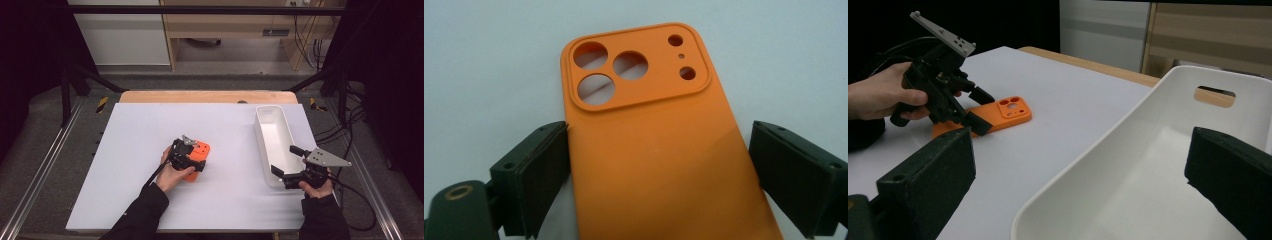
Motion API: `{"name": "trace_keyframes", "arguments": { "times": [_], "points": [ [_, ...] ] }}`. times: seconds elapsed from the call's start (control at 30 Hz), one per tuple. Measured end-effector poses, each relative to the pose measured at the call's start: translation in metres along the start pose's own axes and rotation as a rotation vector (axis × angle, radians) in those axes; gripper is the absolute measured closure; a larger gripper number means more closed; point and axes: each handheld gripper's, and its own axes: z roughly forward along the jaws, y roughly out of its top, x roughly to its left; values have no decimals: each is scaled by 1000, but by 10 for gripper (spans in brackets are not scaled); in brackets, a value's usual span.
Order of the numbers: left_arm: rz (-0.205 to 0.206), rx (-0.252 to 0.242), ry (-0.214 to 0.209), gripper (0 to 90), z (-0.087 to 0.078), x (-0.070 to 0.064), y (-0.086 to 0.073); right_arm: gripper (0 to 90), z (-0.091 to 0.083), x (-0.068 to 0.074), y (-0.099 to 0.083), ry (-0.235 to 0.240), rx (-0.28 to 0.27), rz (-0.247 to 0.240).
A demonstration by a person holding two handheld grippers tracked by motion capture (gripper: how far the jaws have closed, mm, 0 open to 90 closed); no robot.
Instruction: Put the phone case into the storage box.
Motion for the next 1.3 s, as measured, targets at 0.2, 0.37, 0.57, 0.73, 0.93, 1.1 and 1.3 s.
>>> {"name": "trace_keyframes", "arguments": {
  "times": [0.2,0.37,0.57,0.73,0.93,1.1,1.3],
  "points": [
    [1,1,21,102,0,-2,-1,4,0,0,0,1,0,-1],
    [0,-5,33,102,0,-4,-1,4,0,0,0,2,1,-1],
    [-3,-6,39,100,1,-5,-2,4,1,1,0,3,1,0],
    [-3,-14,41,102,1,-5,-3,4,1,1,0,3,-1,1],
    [-7,-19,44,114,0,-6,-4,4,0,1,0,2,-1,0],
    [-10,-22,46,118,0,-6,-4,4,0,1,0,3,-1,1],
    [-11,-24,44,121,-1,-6,-4,4,0,1,0,4,-2,0]
  ]
}}
